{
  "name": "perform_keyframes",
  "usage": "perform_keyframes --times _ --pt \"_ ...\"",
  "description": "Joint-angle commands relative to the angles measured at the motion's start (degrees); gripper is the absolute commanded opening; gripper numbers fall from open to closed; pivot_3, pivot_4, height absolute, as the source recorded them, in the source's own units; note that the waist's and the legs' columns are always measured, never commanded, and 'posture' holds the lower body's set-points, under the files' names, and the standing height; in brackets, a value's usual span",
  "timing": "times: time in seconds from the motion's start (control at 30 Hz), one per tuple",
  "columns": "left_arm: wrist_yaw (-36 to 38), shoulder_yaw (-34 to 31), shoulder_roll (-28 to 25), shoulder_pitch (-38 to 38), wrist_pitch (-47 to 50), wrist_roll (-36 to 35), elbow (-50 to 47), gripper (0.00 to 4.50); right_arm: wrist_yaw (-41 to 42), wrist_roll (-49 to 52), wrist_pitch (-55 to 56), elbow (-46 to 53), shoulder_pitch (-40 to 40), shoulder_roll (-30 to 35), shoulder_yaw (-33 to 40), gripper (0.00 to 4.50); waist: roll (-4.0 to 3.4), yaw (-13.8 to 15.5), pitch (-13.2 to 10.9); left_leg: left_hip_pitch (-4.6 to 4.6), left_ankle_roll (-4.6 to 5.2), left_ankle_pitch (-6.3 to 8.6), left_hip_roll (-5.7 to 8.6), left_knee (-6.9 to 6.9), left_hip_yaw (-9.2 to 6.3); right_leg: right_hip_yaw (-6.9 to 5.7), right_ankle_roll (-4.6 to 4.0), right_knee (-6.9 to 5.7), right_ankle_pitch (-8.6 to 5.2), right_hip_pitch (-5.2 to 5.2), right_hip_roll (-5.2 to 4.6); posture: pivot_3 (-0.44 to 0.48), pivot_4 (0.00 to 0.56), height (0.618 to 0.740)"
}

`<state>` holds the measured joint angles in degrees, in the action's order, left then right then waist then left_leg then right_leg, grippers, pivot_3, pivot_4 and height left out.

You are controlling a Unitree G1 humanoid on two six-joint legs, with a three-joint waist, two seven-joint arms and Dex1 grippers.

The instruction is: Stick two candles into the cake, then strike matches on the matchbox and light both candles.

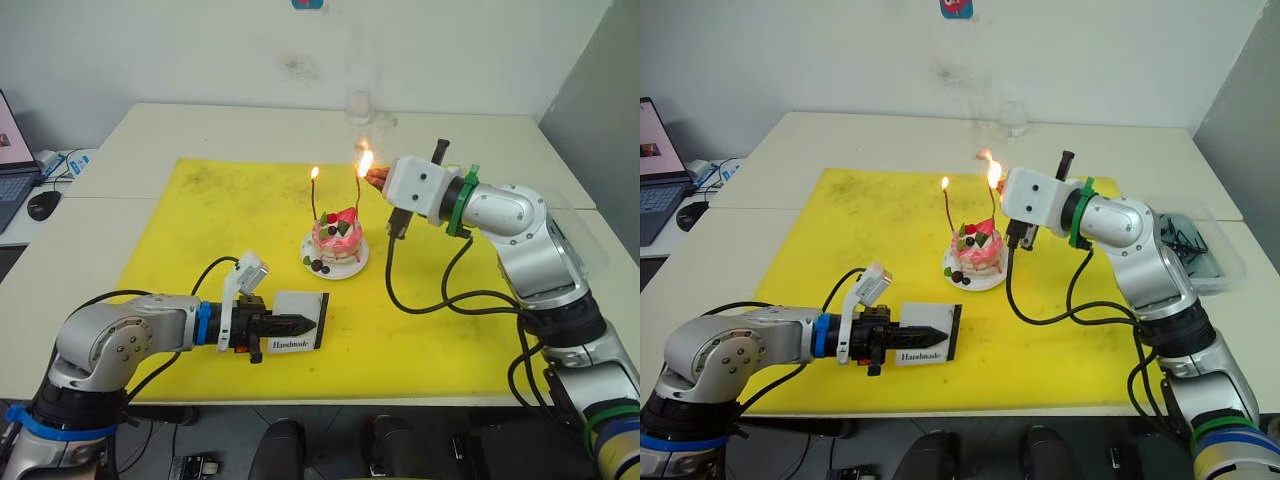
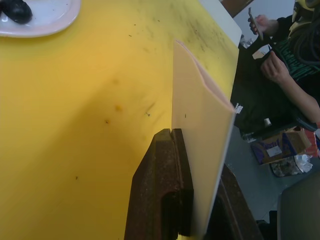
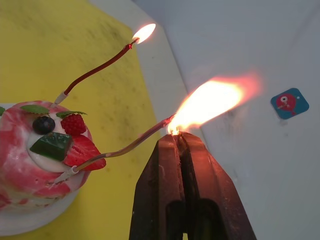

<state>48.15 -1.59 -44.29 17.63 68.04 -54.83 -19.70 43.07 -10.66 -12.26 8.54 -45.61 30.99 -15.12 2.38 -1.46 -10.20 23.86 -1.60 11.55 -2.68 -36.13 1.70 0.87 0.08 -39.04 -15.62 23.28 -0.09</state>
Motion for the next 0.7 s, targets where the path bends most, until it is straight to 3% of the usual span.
perform_keyframes --times 0.03,0.7 --pt "0.3 0.1 0.6 0.9 -0.9 0.1 -0.5 0.00 -1.3 -1.2 2.3 -0.2 -1.6 -0.5 0.3 0.02 0.00 0.0 0.0 0.00 0.00 0.00 0.00 0.00 0.02 0.01 0.00 0.00 0.00 0.00 0.00 0.000 0.150 0.740" --pt "0.2 0.1 1.7 0.7 -0.7 0.4 -1.5 0.00 -0.8 -2.7 5.7 -1.1 -1.5 -0.3 0.3 0.02 0.00 -0.1 0.0 0.00 0.00 0.00 -0.01 0.00 0.01 0.01 0.00 0.00 0.00 0.00 0.01 0.000 0.150 0.740"
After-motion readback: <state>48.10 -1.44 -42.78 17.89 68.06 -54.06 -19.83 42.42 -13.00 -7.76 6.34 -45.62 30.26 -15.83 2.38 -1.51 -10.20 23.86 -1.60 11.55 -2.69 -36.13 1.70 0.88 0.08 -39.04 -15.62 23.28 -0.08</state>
